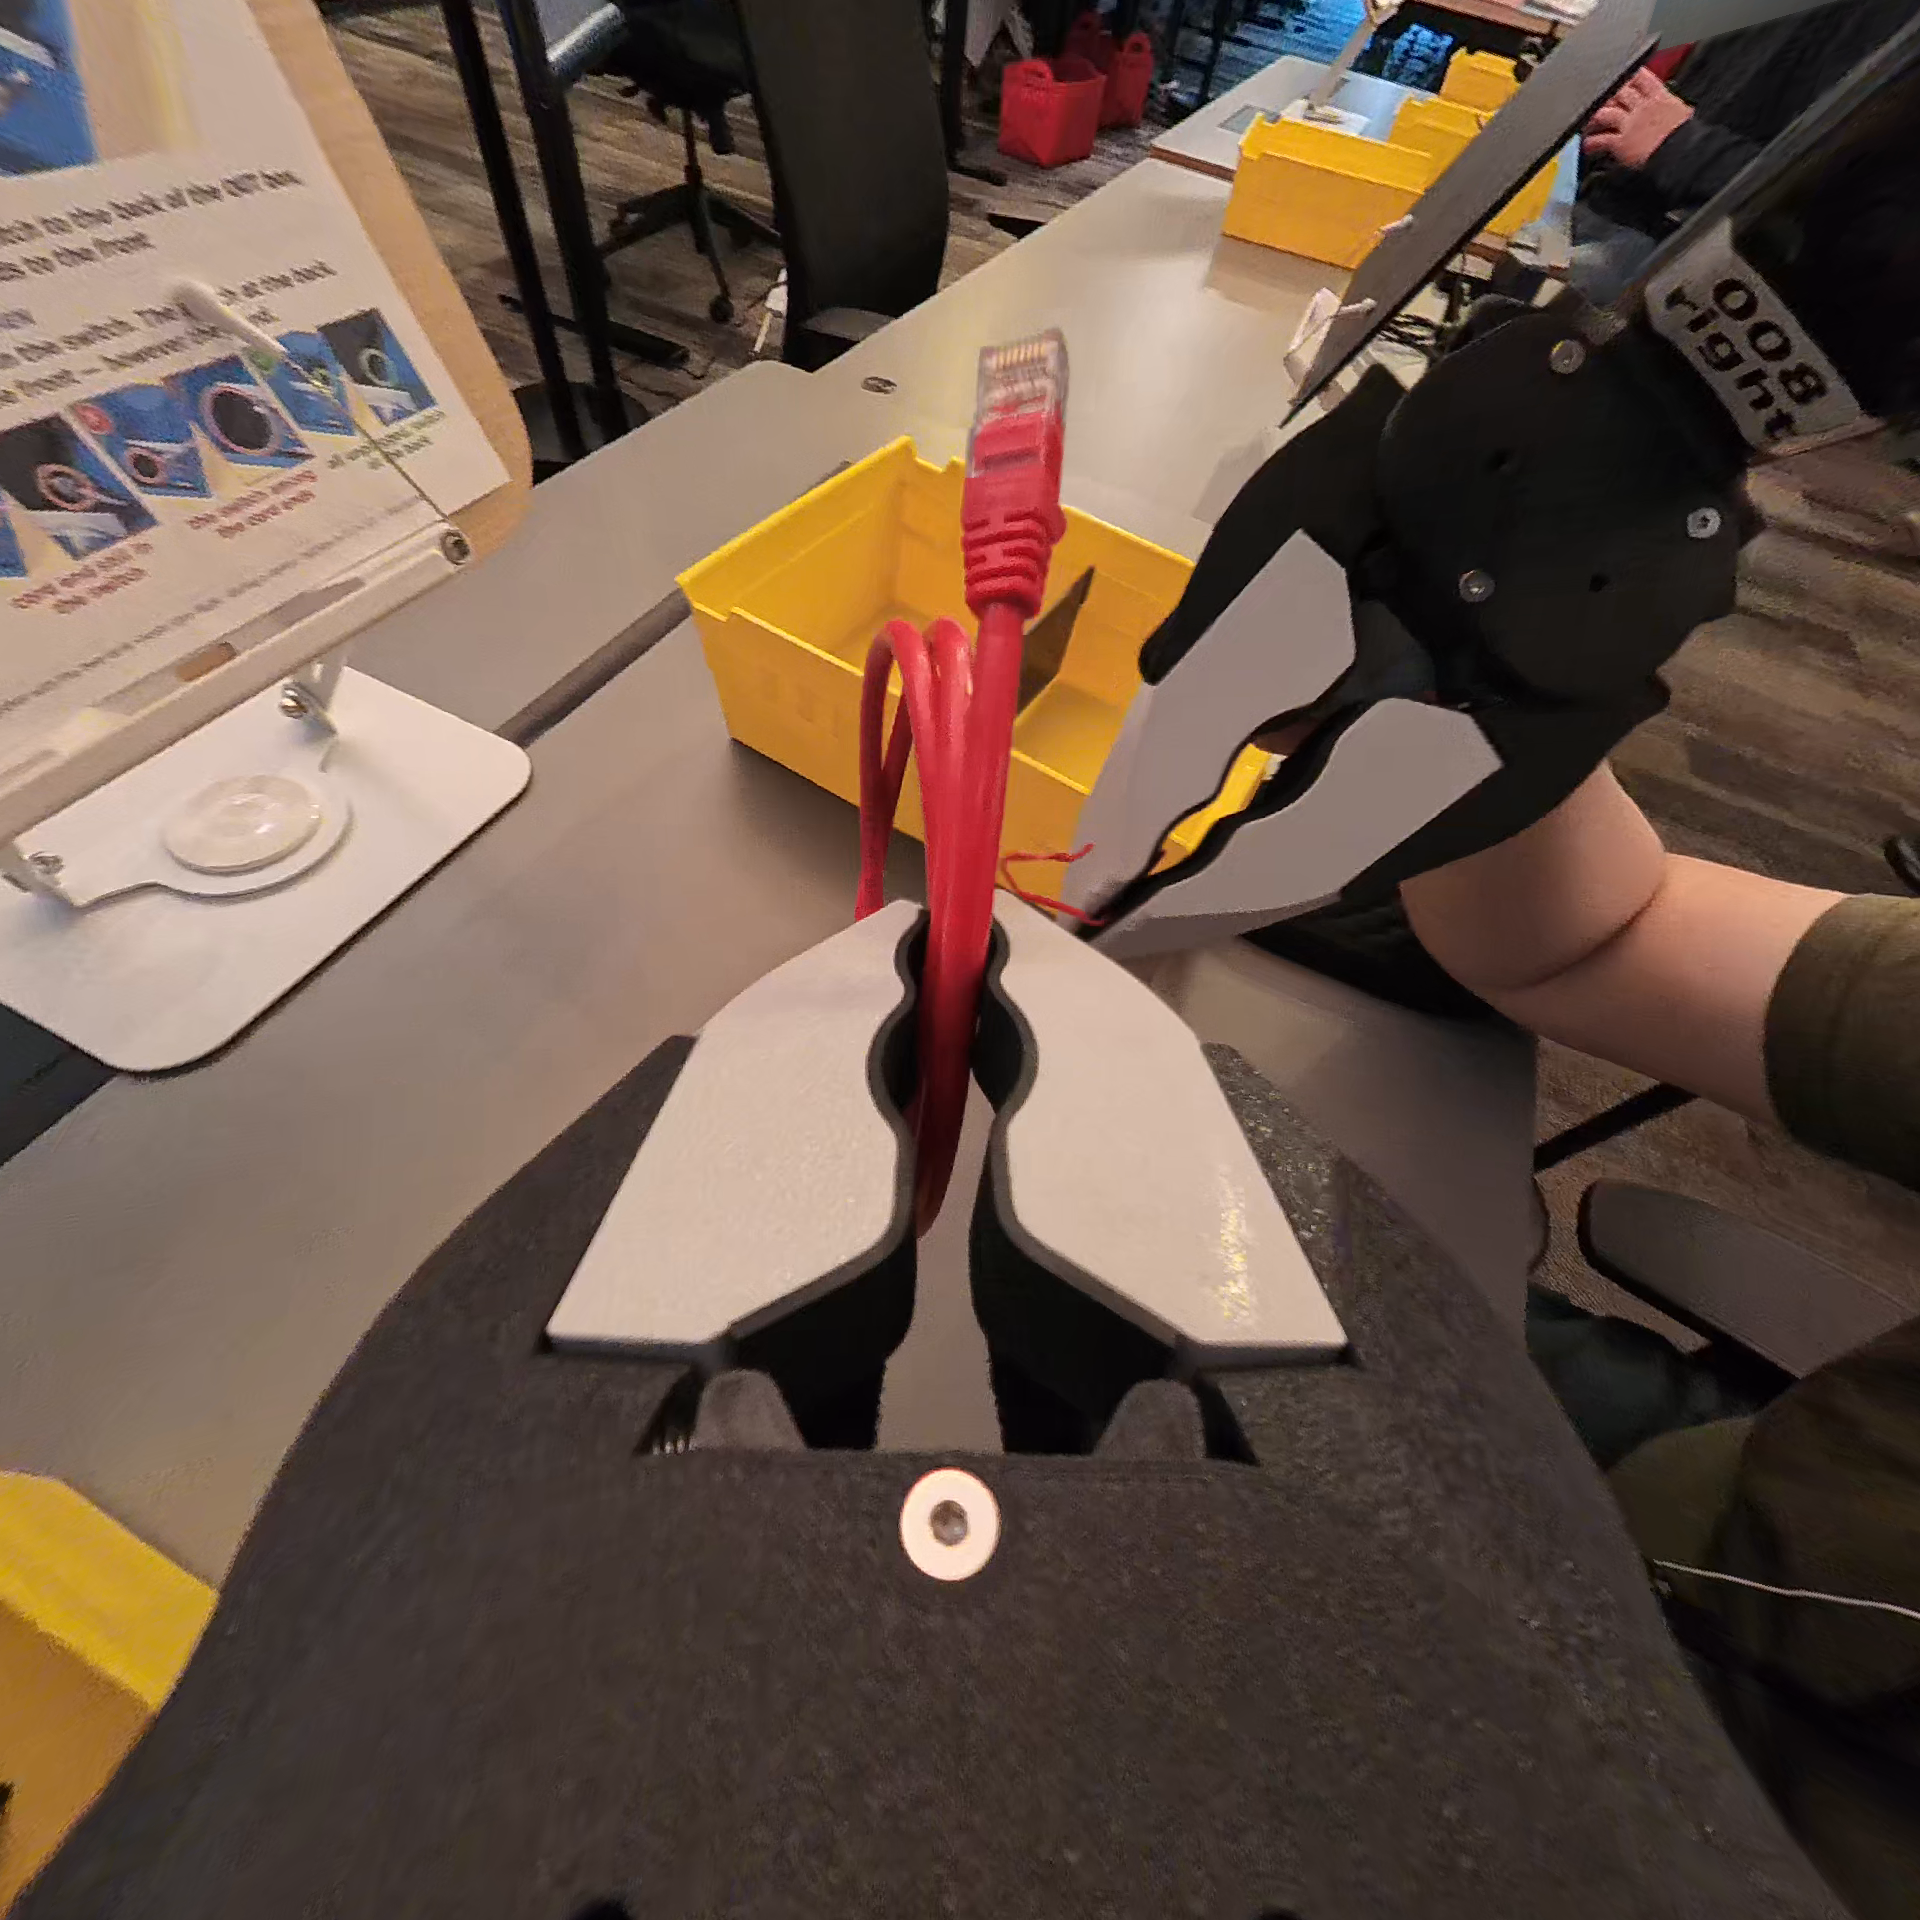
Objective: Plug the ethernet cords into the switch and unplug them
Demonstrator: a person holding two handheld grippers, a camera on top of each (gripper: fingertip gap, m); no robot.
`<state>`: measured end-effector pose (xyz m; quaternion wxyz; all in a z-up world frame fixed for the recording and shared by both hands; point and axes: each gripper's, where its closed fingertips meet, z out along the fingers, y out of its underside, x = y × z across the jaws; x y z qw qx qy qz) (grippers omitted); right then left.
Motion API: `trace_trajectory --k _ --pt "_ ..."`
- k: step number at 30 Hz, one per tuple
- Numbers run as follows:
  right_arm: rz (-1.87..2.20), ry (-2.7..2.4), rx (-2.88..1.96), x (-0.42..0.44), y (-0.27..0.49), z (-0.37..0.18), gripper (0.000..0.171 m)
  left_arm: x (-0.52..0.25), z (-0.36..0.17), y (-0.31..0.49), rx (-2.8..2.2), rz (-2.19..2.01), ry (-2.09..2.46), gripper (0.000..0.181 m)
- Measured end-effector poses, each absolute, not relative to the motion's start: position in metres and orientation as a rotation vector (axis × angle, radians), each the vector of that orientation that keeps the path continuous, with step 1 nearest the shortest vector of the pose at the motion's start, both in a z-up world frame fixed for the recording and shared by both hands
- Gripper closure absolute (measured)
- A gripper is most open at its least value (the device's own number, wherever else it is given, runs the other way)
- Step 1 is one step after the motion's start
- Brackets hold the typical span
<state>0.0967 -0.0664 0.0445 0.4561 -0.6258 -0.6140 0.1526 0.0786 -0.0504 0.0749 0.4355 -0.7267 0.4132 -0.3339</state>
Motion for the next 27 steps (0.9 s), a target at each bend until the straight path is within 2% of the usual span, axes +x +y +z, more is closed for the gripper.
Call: trace_trajectory --k 7,9,11,14,16,18,27 --pt "0.64 -1.563 -1.571 0.13 -0.082 0.061 0.17 0.064 0.076 -0.038 -1.825 -0.745 0.974 0.176" --pt "0.473 -1.432 -1.646 0.19 -0.065 0.08 0.17 0.063 0.077 -0.037 -1.822 -0.723 0.974 0.176" --pt "0.223 -1.146 -1.838 0.287 -0.039 0.085 0.17 0.064 0.078 -0.04 -1.817 -0.725 0.984 0.176" --pt "0.155 -0.621 -2.225 0.435 -0.032 0.042 0.169 0.068 0.077 -0.044 -1.816 -0.72 1.01 0.176" --pt "0.277 -0.325 -2.381 0.495 -0.032 0.002 0.169 0.071 0.075 -0.045 -1.821 -0.71 1.025 0.176" --pt "0.217 -0.073 -2.492 0.55 -0.028 -0.037 0.169 0.073 0.072 -0.044 -1.827 -0.705 1.03 0.176" --pt "0.063 0.175 -2.551 0.627 -0.002 -0.116 0.169 0.078 0.057 -0.04 -1.87 -0.67 1.055 0.176"
